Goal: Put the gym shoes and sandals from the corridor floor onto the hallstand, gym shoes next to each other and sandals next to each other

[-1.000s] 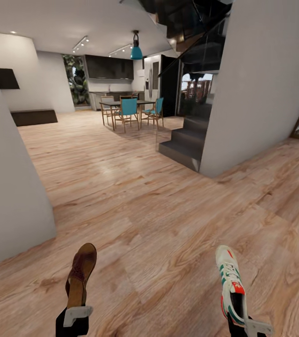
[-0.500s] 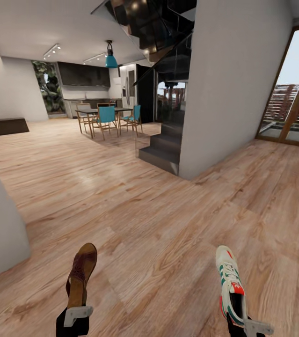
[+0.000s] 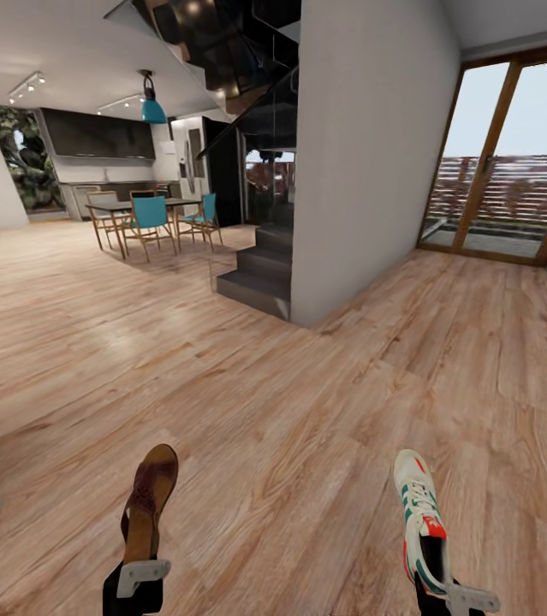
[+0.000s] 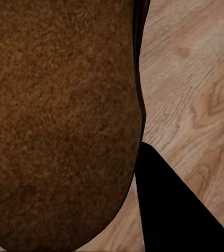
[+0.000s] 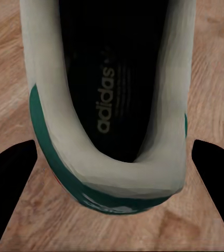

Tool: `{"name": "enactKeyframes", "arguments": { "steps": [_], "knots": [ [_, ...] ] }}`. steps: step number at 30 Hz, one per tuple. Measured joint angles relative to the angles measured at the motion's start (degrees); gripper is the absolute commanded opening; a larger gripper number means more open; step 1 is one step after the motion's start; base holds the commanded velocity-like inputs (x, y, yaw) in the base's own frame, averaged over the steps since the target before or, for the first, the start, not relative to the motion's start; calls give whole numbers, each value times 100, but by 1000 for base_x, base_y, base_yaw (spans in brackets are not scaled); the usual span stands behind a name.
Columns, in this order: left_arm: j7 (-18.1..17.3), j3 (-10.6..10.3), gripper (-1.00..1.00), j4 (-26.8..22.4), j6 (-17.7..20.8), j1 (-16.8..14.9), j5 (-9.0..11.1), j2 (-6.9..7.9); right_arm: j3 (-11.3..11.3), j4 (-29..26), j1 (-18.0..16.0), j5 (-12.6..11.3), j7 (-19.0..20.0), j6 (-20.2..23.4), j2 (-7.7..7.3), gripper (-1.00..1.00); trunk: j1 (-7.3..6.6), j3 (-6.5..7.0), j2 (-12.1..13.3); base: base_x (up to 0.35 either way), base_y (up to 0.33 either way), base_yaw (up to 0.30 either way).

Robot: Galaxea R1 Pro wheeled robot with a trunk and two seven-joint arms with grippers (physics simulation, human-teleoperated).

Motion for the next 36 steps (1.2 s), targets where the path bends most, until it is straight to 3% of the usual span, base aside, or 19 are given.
{"name": "enactKeyframes", "arguments": {
  "steps": [11,24,36],
  "knots": [
    [-6,-13,-100,2,-5,0,-14,-3,-1,5,0,-10,-7,0,0,-100,-2,0,0,56,0,-300],
    [-2,-13,-100,7,-7,1,-15,-3,-11,-3,-1,-16,-13,-5,-4,-100,-4,0,0,328,0,-107],
    [-2,-5,-100,9,-8,0,3,-3,-13,-4,0,-12,-16,3,-9,-100,-4,0,0,339,0,-250]
  ]
}}
